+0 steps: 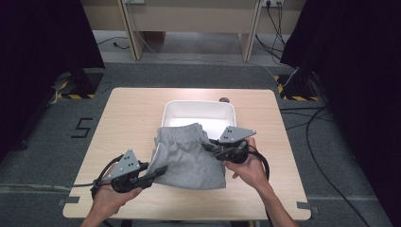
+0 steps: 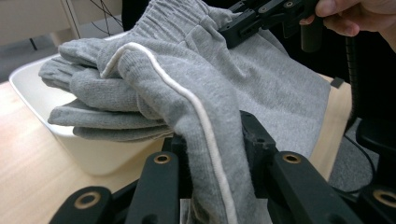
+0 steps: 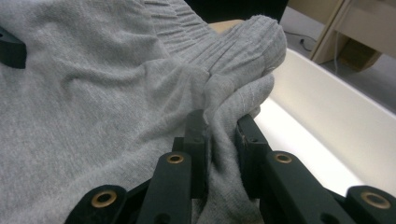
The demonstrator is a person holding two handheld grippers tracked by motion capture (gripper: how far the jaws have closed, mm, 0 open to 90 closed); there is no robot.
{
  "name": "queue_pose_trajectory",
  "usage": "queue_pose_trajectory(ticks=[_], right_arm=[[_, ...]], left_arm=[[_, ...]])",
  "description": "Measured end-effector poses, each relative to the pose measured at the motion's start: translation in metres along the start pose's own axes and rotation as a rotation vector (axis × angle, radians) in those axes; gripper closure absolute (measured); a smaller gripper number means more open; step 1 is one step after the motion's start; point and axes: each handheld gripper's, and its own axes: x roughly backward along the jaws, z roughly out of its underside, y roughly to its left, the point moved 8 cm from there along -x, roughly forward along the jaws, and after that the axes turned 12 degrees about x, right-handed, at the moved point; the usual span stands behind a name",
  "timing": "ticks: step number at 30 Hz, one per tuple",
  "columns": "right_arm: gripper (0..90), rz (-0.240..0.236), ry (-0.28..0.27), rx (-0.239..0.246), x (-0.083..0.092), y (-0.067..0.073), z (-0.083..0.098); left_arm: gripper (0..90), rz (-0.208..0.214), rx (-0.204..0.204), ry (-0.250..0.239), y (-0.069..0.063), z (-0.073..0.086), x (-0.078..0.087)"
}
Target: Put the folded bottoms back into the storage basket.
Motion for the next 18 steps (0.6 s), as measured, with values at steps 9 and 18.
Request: queue_pose_trajectory(ticks=[9, 18], right_arm=[[78.5, 0.034, 0.011, 0.003, -0.002, -0.032, -0.011], [78.4, 0.057, 0.057, -0.031, -0.020, -0.075, -0.016]], left_arm=[[70.6, -0.015, 0.020, -0.020, 0.018, -0.026, -0.017], [70.6, -0.062, 0.054, -0.034, 0.050, -0.043, -0.051]])
